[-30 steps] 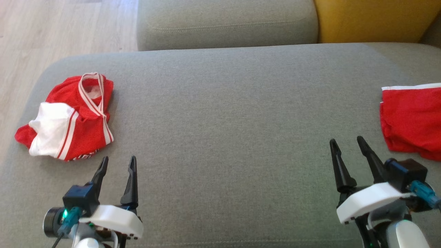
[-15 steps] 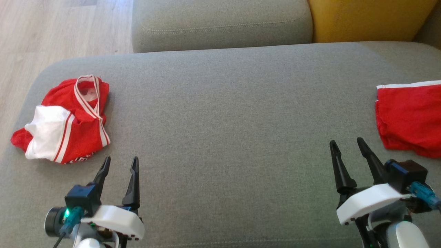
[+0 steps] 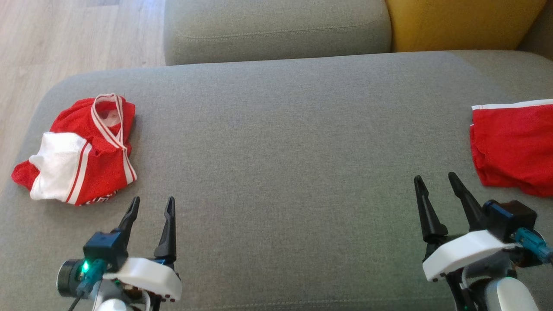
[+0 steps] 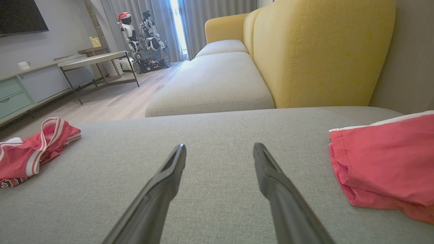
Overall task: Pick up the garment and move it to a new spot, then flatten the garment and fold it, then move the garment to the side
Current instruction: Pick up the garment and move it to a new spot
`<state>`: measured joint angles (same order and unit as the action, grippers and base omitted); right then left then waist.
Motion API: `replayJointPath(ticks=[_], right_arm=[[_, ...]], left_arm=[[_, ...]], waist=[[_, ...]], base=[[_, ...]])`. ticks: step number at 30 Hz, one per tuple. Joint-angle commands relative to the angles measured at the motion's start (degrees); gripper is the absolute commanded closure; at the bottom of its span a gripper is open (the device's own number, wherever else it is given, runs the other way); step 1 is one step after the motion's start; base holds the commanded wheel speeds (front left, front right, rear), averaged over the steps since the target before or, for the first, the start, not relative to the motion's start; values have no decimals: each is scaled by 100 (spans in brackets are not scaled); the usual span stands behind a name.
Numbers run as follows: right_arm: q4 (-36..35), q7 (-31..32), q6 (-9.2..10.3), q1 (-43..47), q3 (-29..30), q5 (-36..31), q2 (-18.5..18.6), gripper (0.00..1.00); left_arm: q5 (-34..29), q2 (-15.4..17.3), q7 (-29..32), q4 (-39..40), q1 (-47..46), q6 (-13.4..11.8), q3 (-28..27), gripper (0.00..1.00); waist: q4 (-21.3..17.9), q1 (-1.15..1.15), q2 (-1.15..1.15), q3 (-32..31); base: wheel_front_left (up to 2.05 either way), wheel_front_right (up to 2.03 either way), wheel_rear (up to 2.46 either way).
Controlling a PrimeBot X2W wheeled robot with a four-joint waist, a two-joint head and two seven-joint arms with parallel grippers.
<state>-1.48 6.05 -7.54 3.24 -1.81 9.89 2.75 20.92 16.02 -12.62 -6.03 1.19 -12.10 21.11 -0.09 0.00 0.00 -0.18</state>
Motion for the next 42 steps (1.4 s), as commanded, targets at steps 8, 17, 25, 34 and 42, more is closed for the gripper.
replayJointPath(ticks=[8,17,25,34,42], right_arm=[[-368,-53,5,-236,-155,-113,13,0],[-504,-31,5,-206,-330,-65,13,0],[-480,-25,5,-209,-462,-11,13,0],[-476,-60,5,-269,-525,-42,13,0],[-492,-78,5,-296,-531,-37,13,0]], left_arm=[[99,108,-12,161,-543,32,-224,0],[142,50,-89,-104,-863,67,-276,0],[195,46,-141,-364,-975,125,-322,0],[194,31,-188,-462,-1029,164,-321,0],[191,0,-208,-505,-1048,174,-311,0]], waist=[[370,0,0,157],[1364,0,0,94],[2098,0,0,54],[2657,0,0,57],[2752,0,0,48]], base=[[0,0,0],[0,0,0],[0,0,0],[0,0,0],[0,0,0]])
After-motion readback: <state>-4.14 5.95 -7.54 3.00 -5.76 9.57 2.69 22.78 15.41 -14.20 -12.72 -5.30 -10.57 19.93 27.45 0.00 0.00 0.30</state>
